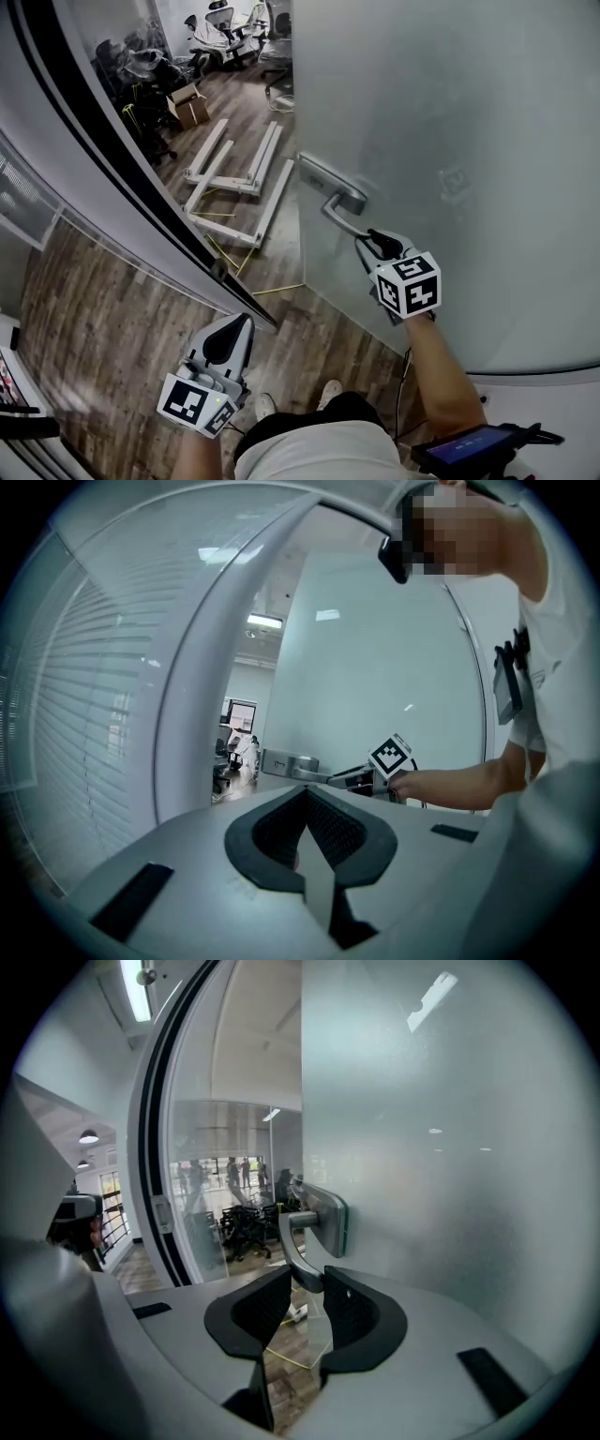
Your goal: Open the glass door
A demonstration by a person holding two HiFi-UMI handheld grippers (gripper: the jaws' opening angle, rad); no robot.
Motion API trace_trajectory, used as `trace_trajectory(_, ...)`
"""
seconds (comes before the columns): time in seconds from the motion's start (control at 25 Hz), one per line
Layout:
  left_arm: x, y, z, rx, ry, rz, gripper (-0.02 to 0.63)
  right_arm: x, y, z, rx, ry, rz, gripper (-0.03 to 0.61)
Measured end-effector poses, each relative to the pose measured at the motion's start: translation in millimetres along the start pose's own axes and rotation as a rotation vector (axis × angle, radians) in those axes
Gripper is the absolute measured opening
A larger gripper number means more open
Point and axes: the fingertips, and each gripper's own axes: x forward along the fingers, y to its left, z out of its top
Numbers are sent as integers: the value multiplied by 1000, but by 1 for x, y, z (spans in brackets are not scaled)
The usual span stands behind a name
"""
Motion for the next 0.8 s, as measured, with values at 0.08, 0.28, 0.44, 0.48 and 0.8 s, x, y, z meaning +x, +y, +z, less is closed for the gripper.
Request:
trace_trajectory(0.08,7,-1,3,-3,1,6,2,4,-14,5,6,4,-10,112)
trace_trajectory(0.28,30,-13,32,-14,4,30,2,3,-62,34,15,17,-31,111)
trace_trajectory(0.44,33,-13,28,-17,5,41,2,9,-82,35,27,15,-59,110)
trace_trajectory(0.48,33,-13,27,-18,5,43,2,11,-87,35,28,15,-67,110)
trace_trajectory(0.8,41,-14,23,-19,8,61,2,21,-129,39,42,23,-107,107)
